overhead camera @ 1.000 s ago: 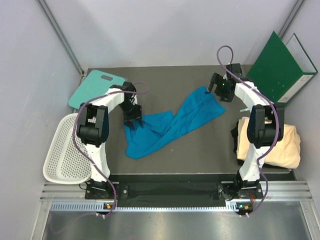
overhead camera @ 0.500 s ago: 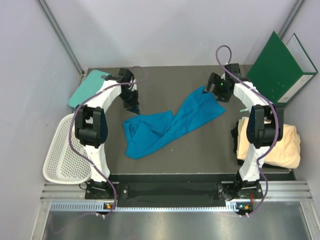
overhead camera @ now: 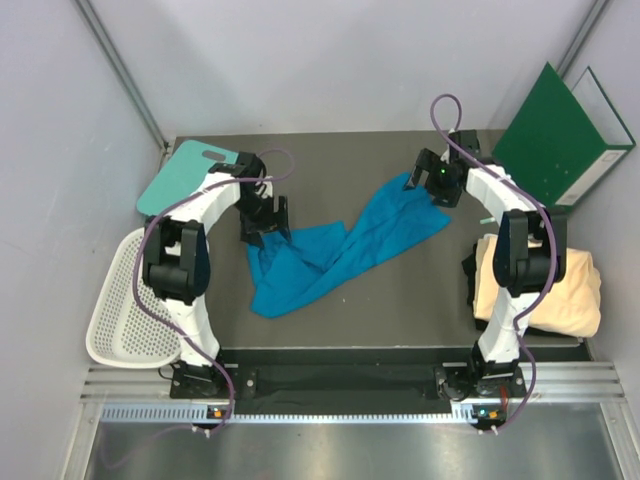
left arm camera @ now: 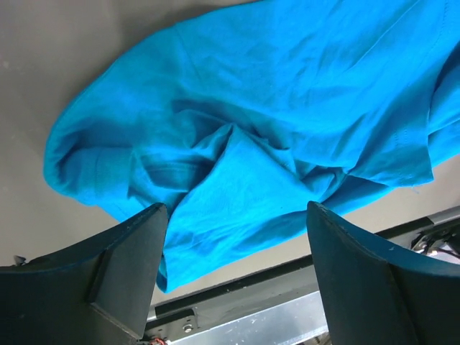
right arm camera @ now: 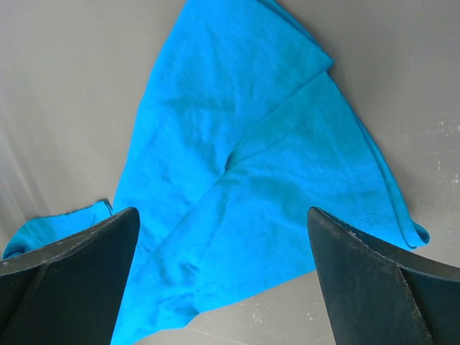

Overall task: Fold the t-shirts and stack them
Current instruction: Flatten out the tshirt

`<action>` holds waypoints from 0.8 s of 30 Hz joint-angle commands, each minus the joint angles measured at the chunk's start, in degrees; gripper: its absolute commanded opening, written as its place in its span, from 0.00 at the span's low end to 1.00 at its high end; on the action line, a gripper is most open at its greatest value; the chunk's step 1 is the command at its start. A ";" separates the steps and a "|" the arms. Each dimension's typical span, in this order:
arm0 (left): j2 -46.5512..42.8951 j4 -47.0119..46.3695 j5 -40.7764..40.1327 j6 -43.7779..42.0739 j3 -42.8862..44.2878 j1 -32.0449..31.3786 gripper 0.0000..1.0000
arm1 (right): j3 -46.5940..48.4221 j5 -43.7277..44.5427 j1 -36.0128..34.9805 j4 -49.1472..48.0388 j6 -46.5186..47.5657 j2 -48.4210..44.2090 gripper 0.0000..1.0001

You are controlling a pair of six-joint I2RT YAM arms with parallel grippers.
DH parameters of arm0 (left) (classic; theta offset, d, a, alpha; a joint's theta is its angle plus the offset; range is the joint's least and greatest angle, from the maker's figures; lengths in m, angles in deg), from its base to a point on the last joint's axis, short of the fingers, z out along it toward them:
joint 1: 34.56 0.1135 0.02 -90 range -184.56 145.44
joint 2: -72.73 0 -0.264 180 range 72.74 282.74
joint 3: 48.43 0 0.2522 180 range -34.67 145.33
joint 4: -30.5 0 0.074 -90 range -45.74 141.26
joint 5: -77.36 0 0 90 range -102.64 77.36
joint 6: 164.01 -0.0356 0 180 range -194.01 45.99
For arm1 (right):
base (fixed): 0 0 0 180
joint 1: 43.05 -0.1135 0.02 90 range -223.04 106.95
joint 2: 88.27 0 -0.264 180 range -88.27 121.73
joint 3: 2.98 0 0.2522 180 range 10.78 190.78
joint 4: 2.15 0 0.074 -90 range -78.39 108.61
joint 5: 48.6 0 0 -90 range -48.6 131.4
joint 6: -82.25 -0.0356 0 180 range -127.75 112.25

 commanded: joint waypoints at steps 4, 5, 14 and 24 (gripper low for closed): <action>4.42 -2.85 2.30 -1.97 0.51 -2.09 0.81 | -1.14 -0.67 -0.70 -1.75 -0.03 -2.09 1.00; 4.96 -2.94 2.04 -1.79 0.69 -2.18 0.81 | -1.22 -0.76 -0.61 -1.83 -0.11 -2.18 1.00; 9.18 -2.24 2.57 -2.14 6.57 -3.06 0.00 | -0.26 -1.11 -0.70 -1.66 -0.20 -2.00 1.00; 6.90 2.68 -2.97 -1.80 17.82 -1.40 0.00 | -0.17 -1.82 -0.61 -1.75 -0.11 -1.74 1.00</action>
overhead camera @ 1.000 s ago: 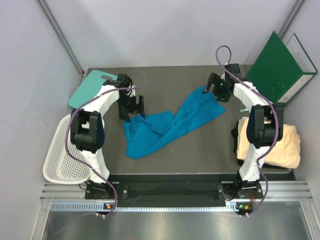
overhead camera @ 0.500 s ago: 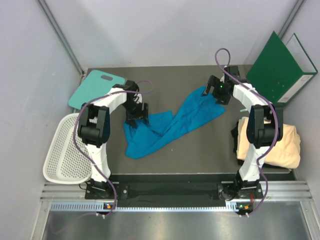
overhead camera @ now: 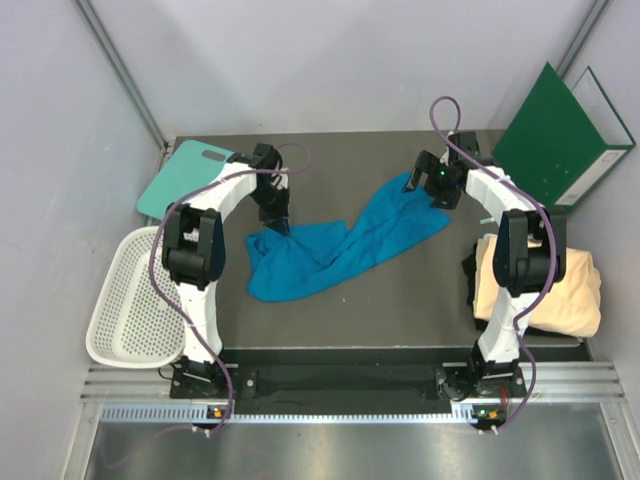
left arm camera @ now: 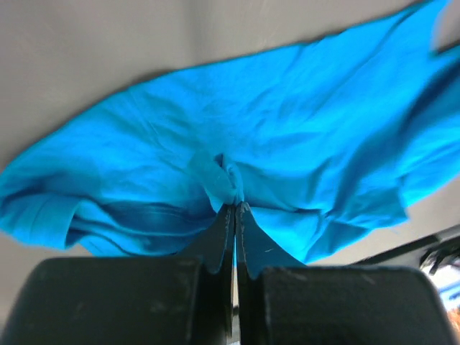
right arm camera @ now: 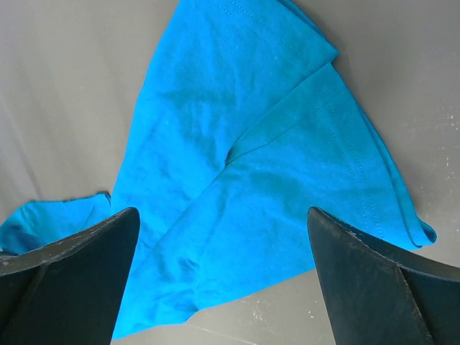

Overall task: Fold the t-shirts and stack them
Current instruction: Flatten out the tshirt

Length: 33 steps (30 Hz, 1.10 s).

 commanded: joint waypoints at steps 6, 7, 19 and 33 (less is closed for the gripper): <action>-9.96 4.20 -0.32 0.68 8.20 2.24 0.00 | -0.02 -2.26 -0.70 -1.24 0.35 -1.91 1.00; -12.32 4.81 0.12 1.03 6.89 2.15 0.00 | -0.02 -2.96 -0.70 -1.16 0.35 -1.48 1.00; -37.12 4.64 4.87 7.18 -24.49 1.19 0.00 | 2.61 -9.62 1.14 -2.29 -3.87 6.25 0.92; -54.35 3.76 7.25 27.75 -51.83 -15.85 0.18 | 3.58 -20.45 4.57 -5.63 -8.18 8.55 0.88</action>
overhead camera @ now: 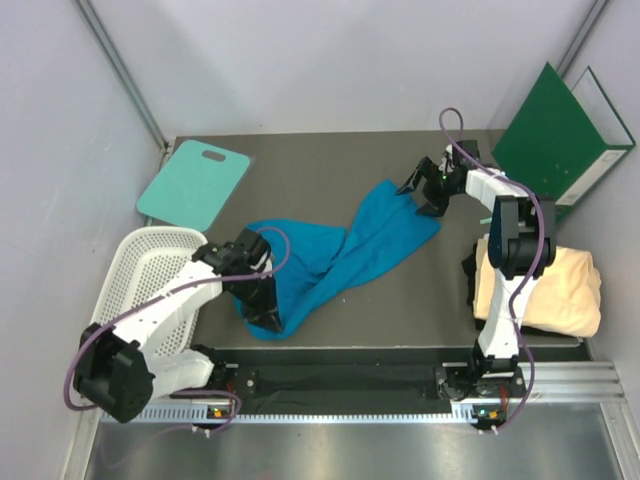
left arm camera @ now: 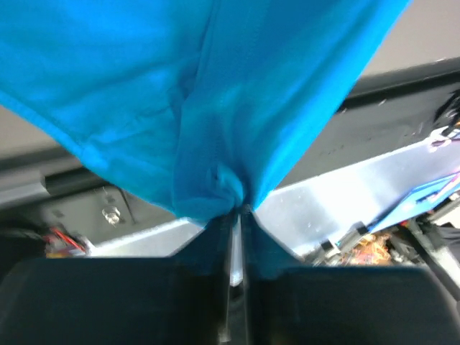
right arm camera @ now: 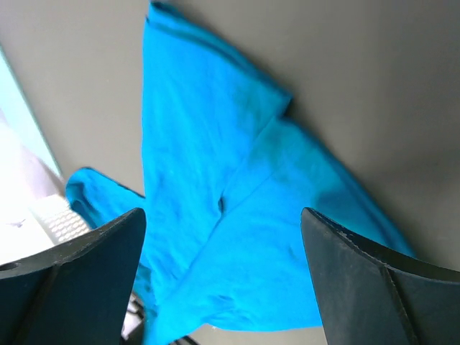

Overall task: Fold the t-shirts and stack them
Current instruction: Flatten out the tshirt

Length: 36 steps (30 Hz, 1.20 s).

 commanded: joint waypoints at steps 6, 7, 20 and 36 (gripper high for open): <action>-6.62 -5.55 -11.19 8.70 4.42 -4.15 0.99 | -0.69 -4.85 1.10 -2.29 0.72 -3.77 0.89; -5.83 -8.28 -11.47 8.96 5.38 -3.98 0.99 | -1.04 -4.94 1.27 -2.29 1.07 -4.03 0.89; 30.19 -23.42 -10.06 5.36 22.43 -3.63 0.98 | -6.05 -5.12 1.36 -0.54 4.15 -7.73 0.90; 42.42 -17.83 -16.02 -3.15 41.91 2.26 0.96 | -9.74 -5.29 3.65 0.43 6.17 -9.57 0.91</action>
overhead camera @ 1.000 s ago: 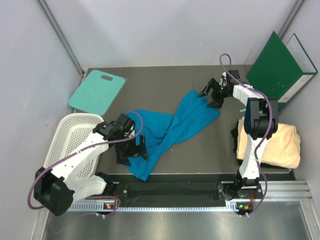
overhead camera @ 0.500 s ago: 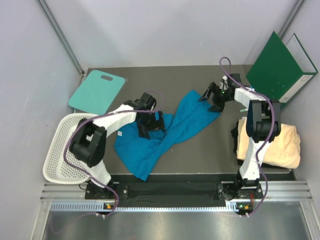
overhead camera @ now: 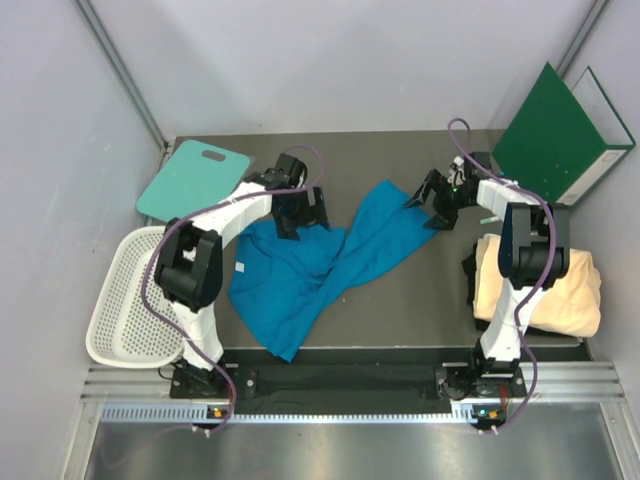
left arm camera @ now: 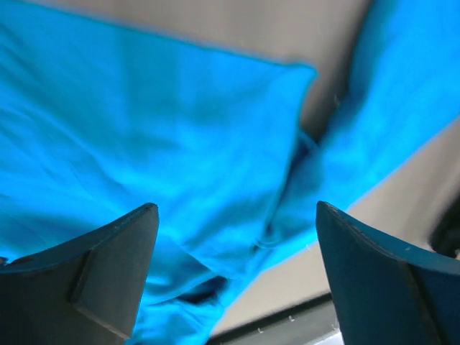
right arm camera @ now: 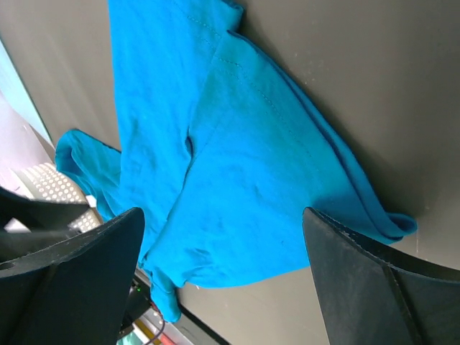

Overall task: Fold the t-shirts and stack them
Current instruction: Flatten out the tshirt

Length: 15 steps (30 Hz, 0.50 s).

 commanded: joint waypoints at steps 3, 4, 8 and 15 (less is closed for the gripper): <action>8.57 10.87 -11.21 -9.85 16.60 0.78 0.97 | 0.09 -0.99 0.55 -0.31 1.63 -2.91 0.91; 9.45 13.15 -14.09 -11.59 17.77 0.86 0.97 | 0.27 -0.99 0.55 -0.22 1.54 -2.82 0.91; 13.66 16.59 -15.09 -13.55 21.56 0.87 0.93 | 0.71 -1.07 0.81 -0.13 1.63 -2.38 0.91; 14.99 17.75 -14.90 -14.16 19.11 0.60 0.84 | 1.59 -1.34 1.60 -0.13 1.01 -1.68 0.92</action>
